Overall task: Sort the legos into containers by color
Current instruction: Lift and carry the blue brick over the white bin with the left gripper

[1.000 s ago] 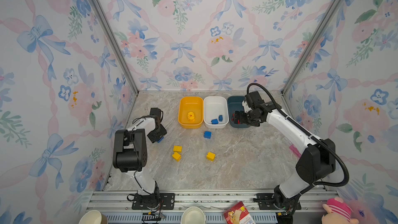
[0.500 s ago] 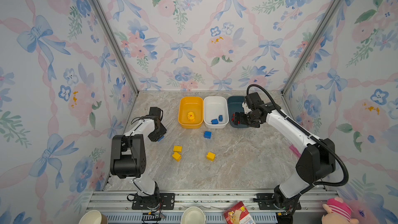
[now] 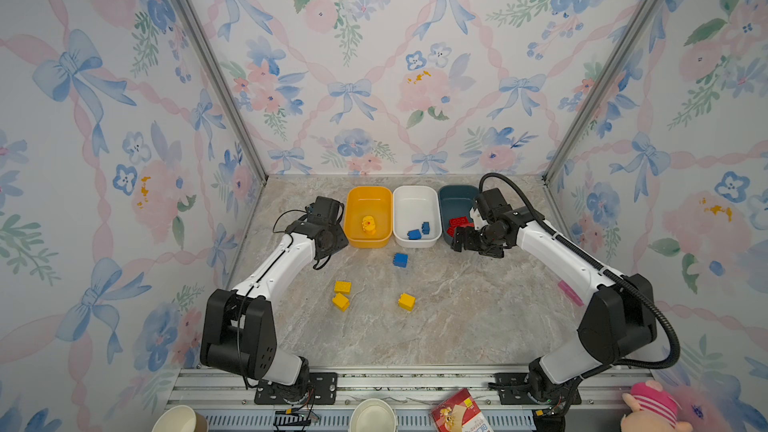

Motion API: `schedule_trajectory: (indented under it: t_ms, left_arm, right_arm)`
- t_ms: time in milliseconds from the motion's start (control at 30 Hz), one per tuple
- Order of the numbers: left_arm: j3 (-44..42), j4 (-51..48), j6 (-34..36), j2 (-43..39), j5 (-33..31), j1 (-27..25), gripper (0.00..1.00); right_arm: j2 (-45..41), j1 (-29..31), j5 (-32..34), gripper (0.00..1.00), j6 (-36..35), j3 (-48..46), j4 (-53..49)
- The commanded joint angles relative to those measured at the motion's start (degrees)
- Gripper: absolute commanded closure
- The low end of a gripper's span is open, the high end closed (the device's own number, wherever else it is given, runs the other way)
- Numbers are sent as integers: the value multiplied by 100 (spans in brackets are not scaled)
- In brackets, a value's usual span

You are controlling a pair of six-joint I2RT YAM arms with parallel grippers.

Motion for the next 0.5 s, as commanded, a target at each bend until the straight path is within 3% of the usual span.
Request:
schedule_trajectory:
  t_ms: [0,200,467]
  left_arm:
    - [495,-5,-93,70,-134,-358,62]
    - [1431,107,8,709,-229,-1129,62]
    - [3018,233,272,2138,-192,-1713,63]
  right_arm:
    - [-244,-23,-99,3,176,-198,101]
    - [-449,-21,-98,3,287,-455,200]
    - [-583,-22,-72,3,331,-544,188]
